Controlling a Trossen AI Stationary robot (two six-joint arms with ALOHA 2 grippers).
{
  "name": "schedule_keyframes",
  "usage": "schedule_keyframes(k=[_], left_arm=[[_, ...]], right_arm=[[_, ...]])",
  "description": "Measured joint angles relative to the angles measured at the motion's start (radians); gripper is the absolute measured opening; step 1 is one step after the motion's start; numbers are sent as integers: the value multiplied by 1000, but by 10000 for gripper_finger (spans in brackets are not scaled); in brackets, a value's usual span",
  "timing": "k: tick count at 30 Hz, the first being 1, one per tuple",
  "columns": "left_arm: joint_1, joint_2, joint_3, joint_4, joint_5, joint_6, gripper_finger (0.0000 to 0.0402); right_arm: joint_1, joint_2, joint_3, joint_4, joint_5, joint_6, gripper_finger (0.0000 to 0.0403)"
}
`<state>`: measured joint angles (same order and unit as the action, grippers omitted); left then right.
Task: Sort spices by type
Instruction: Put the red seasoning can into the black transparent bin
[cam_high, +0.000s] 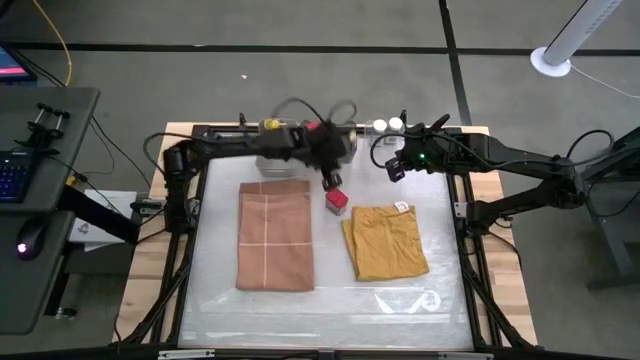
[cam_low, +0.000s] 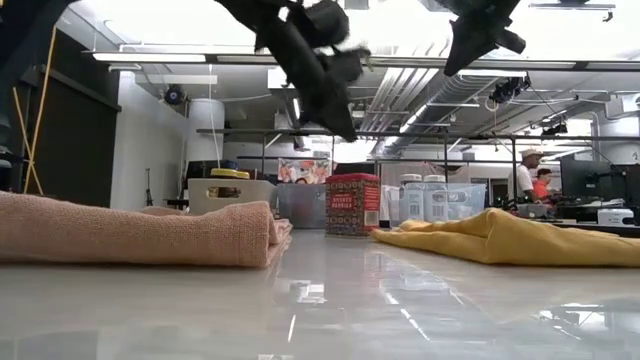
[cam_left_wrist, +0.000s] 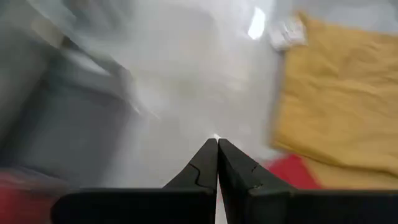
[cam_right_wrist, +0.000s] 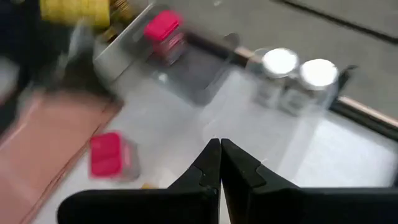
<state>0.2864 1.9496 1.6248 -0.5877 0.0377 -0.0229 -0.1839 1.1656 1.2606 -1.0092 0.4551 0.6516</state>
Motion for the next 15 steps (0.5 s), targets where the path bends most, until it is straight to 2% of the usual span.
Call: schedule_keyframes(k=[3, 9, 11, 15], left_arm=[[41, -41, 3, 3, -31, 169, 0], [100, -68, -6, -2, 16, 419, 0], [115, -69, -44, 30, 83, 522, 0], [123, -55, -147, 127, 163, 766, 0]], right_arm=[[1, 0, 0, 14, -122, -88, 0], [66, 70, 0, 145, -435, -266, 0], [97, 129, 0, 160, -482, -309, 0], [150, 284, 0, 174, -490, -359, 0]])
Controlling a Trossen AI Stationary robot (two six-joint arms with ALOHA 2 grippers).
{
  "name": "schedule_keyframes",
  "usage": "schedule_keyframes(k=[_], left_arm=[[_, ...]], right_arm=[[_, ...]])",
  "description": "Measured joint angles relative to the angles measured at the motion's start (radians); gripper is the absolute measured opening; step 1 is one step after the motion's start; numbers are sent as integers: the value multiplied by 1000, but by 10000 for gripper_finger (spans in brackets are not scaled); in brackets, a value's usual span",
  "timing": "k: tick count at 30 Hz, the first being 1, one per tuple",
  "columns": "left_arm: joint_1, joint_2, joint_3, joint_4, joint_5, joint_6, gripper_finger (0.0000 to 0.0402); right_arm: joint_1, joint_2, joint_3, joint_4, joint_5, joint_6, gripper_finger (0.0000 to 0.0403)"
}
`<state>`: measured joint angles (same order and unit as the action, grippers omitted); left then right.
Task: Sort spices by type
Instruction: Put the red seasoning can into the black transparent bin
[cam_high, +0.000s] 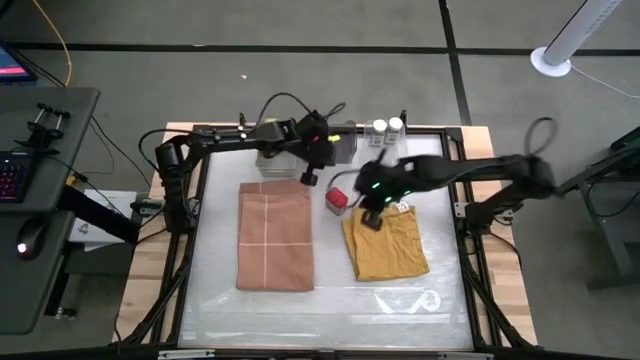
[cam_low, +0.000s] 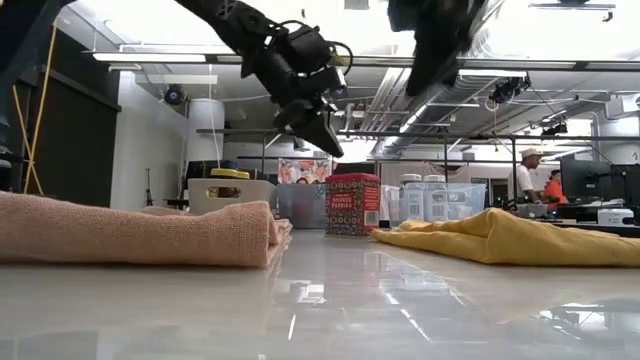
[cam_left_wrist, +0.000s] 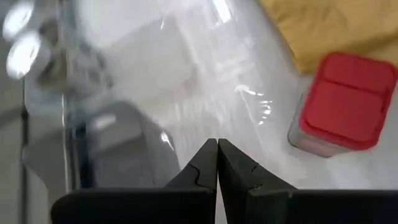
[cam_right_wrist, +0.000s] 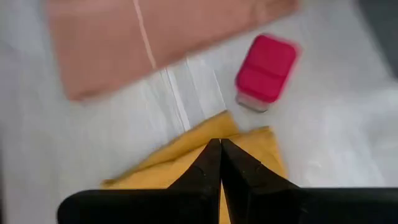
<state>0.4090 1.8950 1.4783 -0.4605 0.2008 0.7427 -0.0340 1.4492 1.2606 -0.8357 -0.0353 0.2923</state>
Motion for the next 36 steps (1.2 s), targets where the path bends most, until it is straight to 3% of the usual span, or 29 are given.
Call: schedule_keyframes(k=[4, 11, 15, 24, 36], left_arm=[[-22, -5, -68, 71, 1, 149, 0], [-60, 7, -123, 142, 1, 249, 0], [-66, 46, -124, 197, -1, 264, 0], [-71, 64, -123, 207, -3, 253, 0], [-77, 64, -123, 36, -1, 108, 0]], right_arm=[[35, 163, 0, 87, -23, -21, 0], [67, 332, 0, 248, 19, 39, 0], [84, 366, 0, 281, 162, 120, 0], [117, 395, 0, 240, 347, 250, 0], [58, 391, 0, 184, 400, 145, 0]])
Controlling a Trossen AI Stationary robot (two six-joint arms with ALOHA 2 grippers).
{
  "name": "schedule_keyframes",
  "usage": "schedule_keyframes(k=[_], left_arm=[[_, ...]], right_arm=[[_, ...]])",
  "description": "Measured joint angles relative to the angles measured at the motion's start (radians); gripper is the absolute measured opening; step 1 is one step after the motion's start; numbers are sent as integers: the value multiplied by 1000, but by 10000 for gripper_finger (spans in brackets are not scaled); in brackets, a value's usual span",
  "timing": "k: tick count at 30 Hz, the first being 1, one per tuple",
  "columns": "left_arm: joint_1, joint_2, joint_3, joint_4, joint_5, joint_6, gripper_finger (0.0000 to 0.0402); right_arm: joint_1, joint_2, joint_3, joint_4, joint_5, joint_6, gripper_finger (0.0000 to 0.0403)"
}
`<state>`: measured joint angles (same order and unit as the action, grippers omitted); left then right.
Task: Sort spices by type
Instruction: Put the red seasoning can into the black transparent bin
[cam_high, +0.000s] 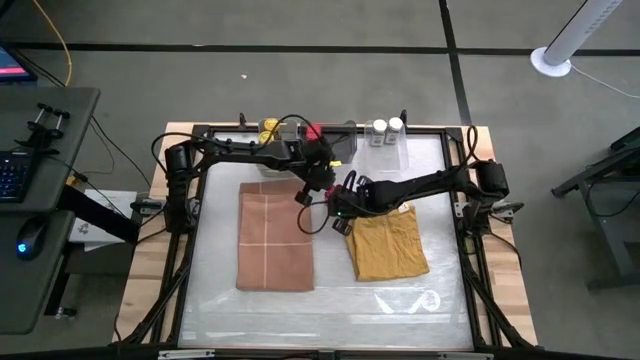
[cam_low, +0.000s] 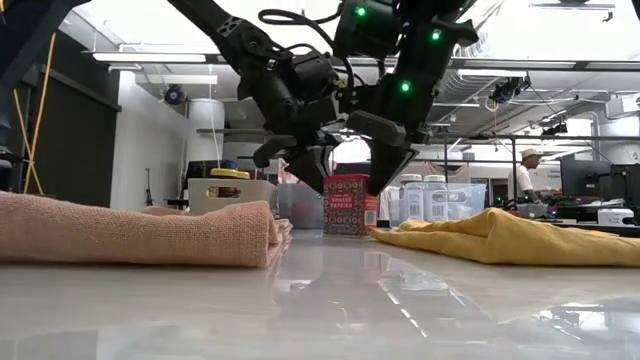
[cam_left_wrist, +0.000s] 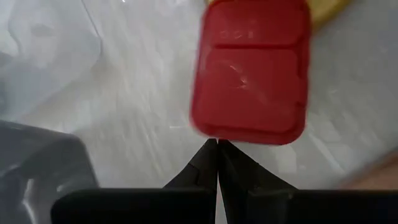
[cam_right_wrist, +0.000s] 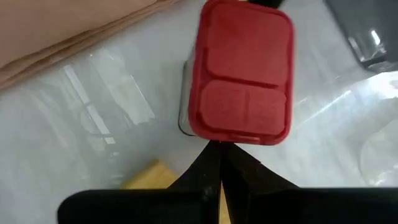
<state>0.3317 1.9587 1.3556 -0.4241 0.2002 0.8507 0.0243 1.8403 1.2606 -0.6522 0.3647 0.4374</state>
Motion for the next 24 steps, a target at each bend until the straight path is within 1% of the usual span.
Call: schedule_keyframes(k=[6, 13, 18, 22, 24], left_arm=[[0, 0, 0, -9, -3, -18, 0], [-16, 0, 0, -12, -16, -91, 0], [-22, -1, 0, -34, -22, -116, 0], [-8, -3, 1, -24, -126, -115, 0], [12, -11, 1, -40, -151, -114, 0]], right_arm=[[-41, -18, 0, -10, 2, -79, 0], [-80, -28, 0, -22, -1, -143, 0], [-101, -29, 0, -21, 9, -182, 0], [-105, -42, 0, -14, 19, -214, 0], [-105, -59, 0, -29, 19, -233, 0]])
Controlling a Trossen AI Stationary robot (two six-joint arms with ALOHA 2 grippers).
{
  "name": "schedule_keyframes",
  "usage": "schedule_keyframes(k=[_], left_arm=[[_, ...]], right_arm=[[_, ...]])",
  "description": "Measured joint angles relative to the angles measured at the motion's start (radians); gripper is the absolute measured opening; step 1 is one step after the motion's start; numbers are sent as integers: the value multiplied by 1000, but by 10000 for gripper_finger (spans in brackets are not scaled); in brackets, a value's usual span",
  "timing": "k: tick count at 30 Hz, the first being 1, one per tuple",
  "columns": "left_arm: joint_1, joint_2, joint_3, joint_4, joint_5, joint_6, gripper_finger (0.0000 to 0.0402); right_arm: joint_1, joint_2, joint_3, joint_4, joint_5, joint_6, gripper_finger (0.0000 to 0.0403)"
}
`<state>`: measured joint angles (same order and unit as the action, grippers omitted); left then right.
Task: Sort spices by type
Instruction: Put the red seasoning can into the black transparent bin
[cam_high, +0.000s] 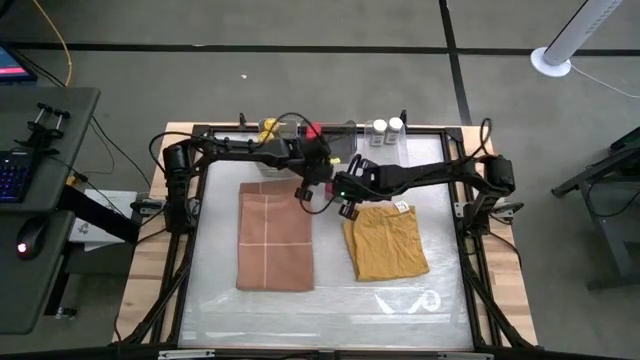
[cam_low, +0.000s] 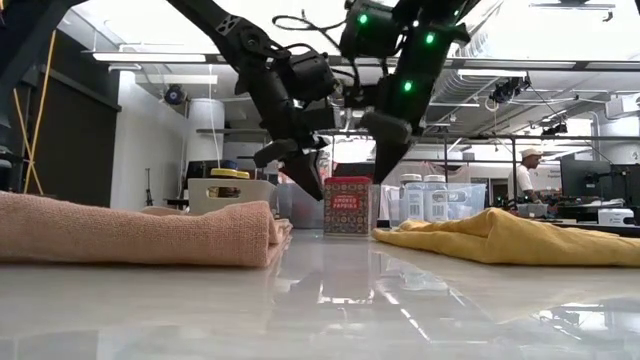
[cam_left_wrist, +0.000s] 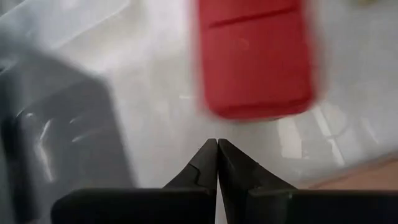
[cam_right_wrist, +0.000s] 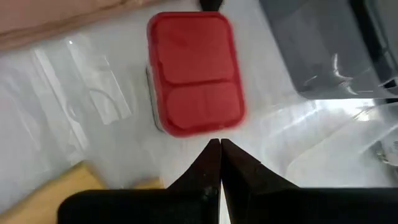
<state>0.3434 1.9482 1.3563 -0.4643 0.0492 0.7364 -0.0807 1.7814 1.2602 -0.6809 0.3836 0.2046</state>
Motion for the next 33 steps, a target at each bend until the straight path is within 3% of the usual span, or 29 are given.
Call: schedule_keyframes(k=[8, 13, 16, 20, 28, 33], left_arm=[[80, -80, 13, -112, -39, -77, 0], [81, -179, 14, -80, 111, -185, 11], [52, -224, 17, 2, 183, -229, 42], [-2, -236, 16, 72, 174, -261, 107], [-109, -179, 14, 45, 21, -266, 236], [-118, -95, 73, -14, 17, -275, 262]], right_arm=[[-32, -135, 0, -109, 12, -22, 0], [-44, -256, 0, -219, 40, 54, 0], [-44, -332, 0, -258, 54, 106, 0], [-42, -410, 1, -323, 60, 192, 0], [-41, -511, 1, -412, 89, 293, 0], [-41, -521, 1, -410, 87, 294, 0]])
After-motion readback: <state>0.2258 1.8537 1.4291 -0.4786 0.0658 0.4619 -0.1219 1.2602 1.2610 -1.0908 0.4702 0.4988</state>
